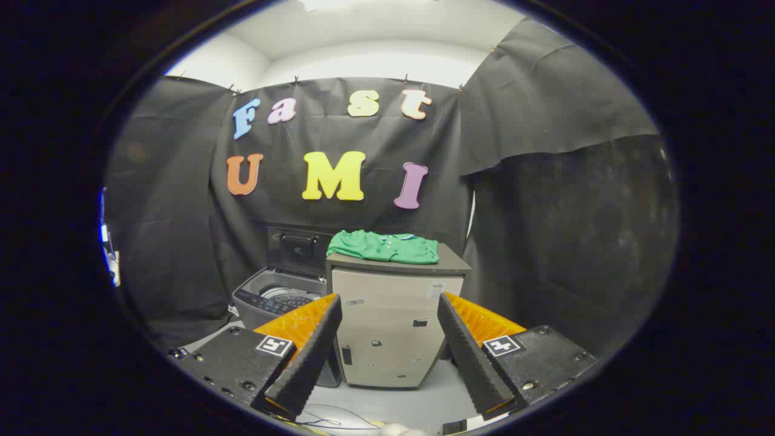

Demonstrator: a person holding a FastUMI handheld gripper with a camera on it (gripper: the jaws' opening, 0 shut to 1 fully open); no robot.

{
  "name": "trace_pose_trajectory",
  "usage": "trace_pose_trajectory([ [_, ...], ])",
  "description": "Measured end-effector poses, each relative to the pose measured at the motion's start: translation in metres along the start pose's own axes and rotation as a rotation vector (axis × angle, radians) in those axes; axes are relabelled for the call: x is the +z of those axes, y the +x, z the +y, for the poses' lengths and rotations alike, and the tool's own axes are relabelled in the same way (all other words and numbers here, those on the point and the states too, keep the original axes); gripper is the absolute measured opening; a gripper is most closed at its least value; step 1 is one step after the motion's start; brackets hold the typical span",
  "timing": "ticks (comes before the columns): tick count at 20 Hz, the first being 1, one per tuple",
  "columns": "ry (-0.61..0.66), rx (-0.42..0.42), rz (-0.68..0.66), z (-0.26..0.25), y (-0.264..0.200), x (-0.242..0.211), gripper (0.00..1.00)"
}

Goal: Put the clothes into the washing machine and then close the washing machine lid.

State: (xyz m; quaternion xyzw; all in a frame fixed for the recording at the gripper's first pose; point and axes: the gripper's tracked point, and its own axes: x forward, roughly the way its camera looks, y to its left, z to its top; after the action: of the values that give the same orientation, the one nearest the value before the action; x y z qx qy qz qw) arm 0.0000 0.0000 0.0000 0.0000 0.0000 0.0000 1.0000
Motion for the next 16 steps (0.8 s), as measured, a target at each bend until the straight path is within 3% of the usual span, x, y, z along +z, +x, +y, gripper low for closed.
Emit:
trace_pose_trajectory([
  [16,0.011,-0.042,0.019,0.023,0.01,0.013,1.0],
])
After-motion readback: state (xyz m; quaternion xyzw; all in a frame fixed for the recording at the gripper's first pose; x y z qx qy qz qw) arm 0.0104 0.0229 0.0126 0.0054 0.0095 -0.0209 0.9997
